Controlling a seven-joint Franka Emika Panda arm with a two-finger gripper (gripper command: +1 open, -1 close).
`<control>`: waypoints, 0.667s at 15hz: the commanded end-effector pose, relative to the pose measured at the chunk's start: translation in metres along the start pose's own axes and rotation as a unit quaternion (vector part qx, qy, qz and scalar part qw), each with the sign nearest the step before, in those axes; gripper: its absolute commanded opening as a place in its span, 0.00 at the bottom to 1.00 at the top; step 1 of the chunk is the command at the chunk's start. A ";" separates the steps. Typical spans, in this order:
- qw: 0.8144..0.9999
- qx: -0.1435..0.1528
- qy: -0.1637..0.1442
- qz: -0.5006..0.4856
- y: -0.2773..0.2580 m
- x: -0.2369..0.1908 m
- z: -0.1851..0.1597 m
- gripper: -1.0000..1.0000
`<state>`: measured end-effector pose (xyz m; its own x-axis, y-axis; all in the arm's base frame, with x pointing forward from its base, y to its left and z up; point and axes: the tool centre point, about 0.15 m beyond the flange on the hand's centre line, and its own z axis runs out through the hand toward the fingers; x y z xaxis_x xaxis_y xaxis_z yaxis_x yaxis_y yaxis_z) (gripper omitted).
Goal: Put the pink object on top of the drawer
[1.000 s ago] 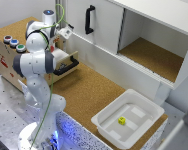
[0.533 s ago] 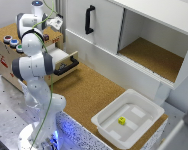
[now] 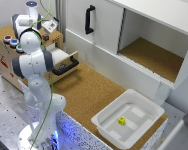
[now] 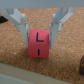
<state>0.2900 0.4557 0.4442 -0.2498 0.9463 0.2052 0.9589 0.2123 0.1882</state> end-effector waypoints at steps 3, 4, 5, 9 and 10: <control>0.997 0.033 -0.052 0.046 0.031 0.028 0.003 1.00; 0.997 0.033 -0.052 0.046 0.031 0.028 0.003 1.00; 0.997 0.033 -0.052 0.046 0.031 0.028 0.003 1.00; 0.997 0.033 -0.052 0.046 0.031 0.028 0.003 1.00; 0.997 0.033 -0.052 0.046 0.031 0.028 0.003 1.00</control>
